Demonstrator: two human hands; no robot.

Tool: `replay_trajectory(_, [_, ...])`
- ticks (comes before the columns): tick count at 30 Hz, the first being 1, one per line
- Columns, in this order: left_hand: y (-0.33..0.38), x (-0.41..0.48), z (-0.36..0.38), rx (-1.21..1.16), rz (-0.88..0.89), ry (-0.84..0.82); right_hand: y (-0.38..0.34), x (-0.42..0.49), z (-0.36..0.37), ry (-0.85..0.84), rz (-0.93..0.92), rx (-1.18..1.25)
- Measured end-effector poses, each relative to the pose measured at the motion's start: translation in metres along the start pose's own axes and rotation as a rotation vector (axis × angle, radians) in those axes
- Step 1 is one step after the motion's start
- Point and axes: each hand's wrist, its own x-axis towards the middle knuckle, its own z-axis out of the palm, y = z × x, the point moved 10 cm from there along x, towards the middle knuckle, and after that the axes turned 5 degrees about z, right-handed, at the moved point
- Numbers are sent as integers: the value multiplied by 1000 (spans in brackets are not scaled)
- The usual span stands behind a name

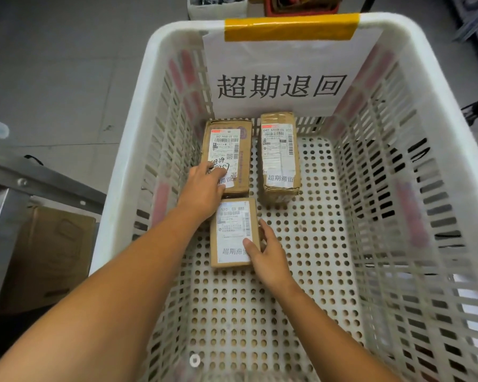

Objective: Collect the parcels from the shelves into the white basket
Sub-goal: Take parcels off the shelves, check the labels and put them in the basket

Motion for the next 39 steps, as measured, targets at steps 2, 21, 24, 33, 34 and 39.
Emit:
replay_trajectory(2, [0,0,1,-6,9,-2,-3,4,-3,24,-22,-6])
replay_trajectory(21, [118,-96,-195,101,104,-269,-208,-177,-135,222,-33,-768])
replay_trajectory(24, [157,-119,-256,54,155,-243,-257,-241,-165,306,-60,-862])
replay_trajectory(33, [275,-208,-394,136,358,-212,-338,-443,-240,554,-105,-793])
replay_trajectory(34, [288,-220,-407,144,373,-195,-341,-466,-248,584,-114,-778])
replay_trajectory(39, [352,-287,-452,191,464,-120,-335,-570,-273,697,-183,-684])
